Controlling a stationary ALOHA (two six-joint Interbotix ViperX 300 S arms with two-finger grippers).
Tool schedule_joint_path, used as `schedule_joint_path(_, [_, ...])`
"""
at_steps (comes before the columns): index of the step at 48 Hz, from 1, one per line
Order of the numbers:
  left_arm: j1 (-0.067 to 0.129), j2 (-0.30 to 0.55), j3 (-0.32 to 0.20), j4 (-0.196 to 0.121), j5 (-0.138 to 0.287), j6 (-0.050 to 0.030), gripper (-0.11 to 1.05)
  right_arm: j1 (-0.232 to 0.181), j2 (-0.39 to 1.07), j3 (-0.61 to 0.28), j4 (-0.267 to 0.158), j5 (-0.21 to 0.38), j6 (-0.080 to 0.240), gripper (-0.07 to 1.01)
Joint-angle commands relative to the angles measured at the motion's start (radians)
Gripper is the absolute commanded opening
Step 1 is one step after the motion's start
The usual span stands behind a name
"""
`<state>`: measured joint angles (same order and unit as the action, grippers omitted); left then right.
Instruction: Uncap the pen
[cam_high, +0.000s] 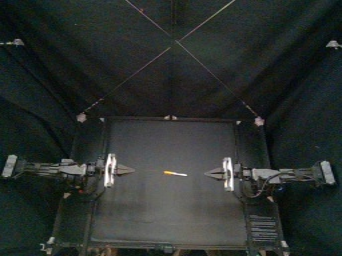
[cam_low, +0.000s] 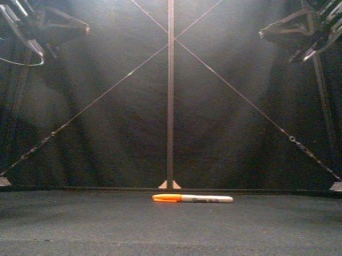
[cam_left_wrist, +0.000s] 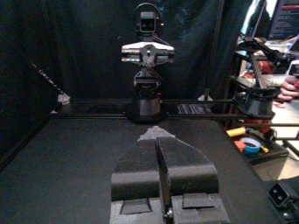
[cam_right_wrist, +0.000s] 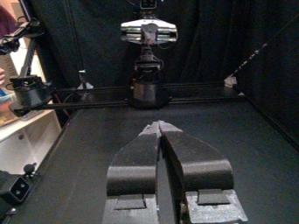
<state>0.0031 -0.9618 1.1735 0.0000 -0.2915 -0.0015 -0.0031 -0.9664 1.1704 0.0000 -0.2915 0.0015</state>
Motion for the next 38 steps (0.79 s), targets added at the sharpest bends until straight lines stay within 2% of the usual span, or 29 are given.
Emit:
schedule_joint_path(1, [0.023, 0.097, -0.008, 0.002, -0.064, 0.0061, -0.06, -0.015, 0.046, 0.006, -0.003, -0.011, 0.000, -0.01])
schedule_joint_path(7, [0.049, 0.206, -0.020, 0.002, -0.123, 0.0046, -0.02, -0.049, 0.133, 0.011, 0.012, -0.011, 0.018, 0.02])
schedule_joint_path(14, [0.072, 0.330, -0.048, 0.002, -0.178, 0.0061, 0.02, -0.084, 0.285, -0.017, 0.061, -0.011, 0.029, 0.03])
schedule_joint_path(19, [0.087, 0.402, -0.071, 0.002, -0.186, 0.0061, 0.08, -0.112, 0.403, -0.048, 0.081, -0.011, 0.029, 0.03])
schedule_joint_path(25, [0.100, 0.488, -0.107, 0.003, -0.186, 0.0061, 0.20, -0.129, 0.528, -0.089, 0.080, -0.011, 0.029, 0.06])
schedule_joint_path(30, [0.107, 0.563, -0.135, 0.008, -0.184, 0.0061, 0.35, -0.137, 0.624, -0.130, 0.078, -0.011, 0.028, 0.15])
schedule_joint_path(38, [0.123, 0.669, -0.173, 0.009, -0.186, 0.0061, 0.64, -0.144, 0.765, -0.193, 0.077, -0.008, 0.028, 0.42])
